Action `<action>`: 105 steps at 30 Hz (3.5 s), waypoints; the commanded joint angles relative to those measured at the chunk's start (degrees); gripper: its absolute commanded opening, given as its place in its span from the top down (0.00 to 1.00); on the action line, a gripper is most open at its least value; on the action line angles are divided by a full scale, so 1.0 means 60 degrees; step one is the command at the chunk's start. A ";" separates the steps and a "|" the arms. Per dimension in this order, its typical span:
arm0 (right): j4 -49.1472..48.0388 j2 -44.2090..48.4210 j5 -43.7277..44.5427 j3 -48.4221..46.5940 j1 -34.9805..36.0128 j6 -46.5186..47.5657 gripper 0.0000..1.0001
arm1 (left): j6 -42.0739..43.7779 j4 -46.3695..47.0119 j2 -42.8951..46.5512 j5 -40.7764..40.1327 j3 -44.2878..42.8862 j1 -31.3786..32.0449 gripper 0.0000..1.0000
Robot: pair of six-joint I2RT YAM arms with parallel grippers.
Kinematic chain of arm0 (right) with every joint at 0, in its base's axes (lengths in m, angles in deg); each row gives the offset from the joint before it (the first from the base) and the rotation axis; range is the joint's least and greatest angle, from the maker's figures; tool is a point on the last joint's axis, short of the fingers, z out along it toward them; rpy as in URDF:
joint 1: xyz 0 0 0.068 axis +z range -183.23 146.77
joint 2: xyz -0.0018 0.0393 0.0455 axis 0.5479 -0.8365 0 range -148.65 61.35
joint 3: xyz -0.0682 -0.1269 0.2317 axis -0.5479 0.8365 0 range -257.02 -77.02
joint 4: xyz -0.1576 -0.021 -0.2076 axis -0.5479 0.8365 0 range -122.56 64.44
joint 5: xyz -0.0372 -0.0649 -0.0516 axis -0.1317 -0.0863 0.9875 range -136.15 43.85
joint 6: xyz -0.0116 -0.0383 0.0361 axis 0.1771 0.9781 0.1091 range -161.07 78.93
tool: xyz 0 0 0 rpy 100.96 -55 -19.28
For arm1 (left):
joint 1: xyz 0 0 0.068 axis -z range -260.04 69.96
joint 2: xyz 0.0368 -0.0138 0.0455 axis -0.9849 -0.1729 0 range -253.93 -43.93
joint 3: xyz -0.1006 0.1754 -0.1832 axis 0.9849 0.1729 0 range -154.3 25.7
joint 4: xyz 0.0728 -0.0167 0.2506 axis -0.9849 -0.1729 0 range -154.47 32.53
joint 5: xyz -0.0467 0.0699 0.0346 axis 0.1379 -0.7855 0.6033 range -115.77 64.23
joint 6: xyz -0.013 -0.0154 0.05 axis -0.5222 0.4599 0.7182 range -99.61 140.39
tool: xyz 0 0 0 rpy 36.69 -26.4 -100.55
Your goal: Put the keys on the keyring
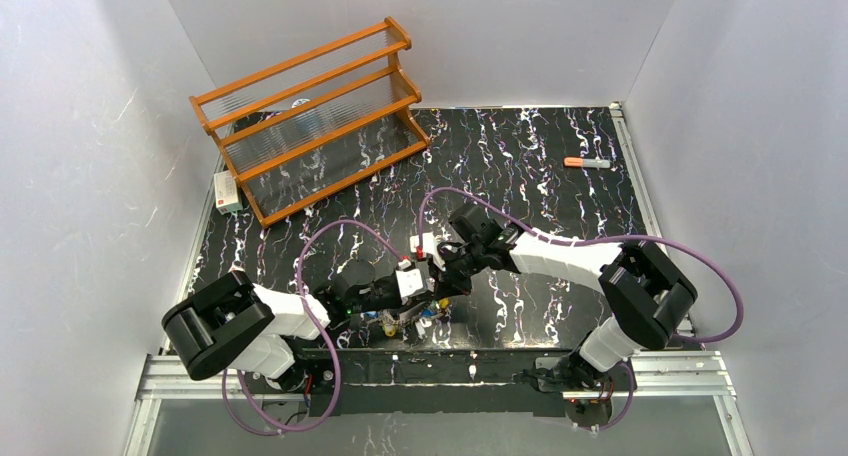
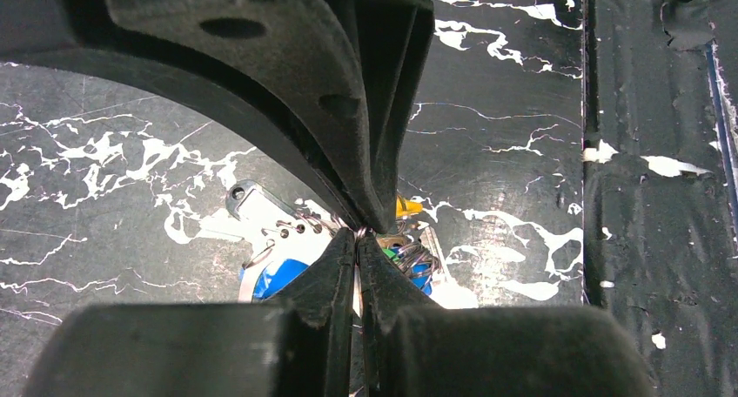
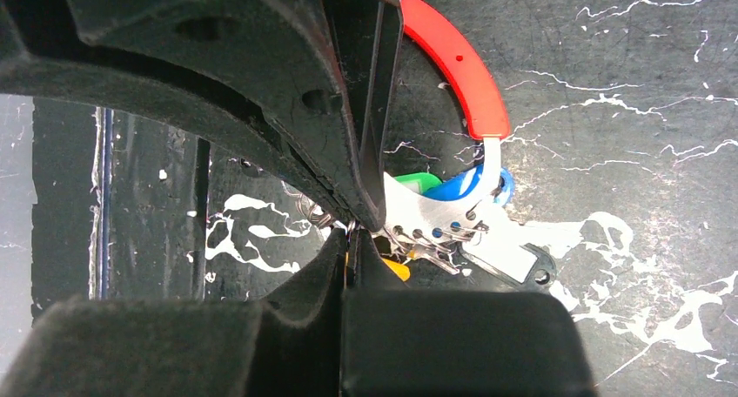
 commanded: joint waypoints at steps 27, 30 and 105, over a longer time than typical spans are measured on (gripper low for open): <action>-0.6442 0.3049 -0.2425 0.2561 -0.1418 -0.2786 0.52 | -0.1700 0.4595 0.1523 -0.1372 0.1369 0.0025 1.00; -0.6484 0.2949 -0.2646 0.2519 -0.1424 -0.2769 0.53 | -0.1711 0.4607 0.1706 -0.1166 0.1322 0.0033 1.00; 0.0760 0.0364 0.0576 -0.0787 0.0055 0.0168 0.99 | 0.0626 -0.0996 0.0403 0.0245 -0.0686 0.0053 0.81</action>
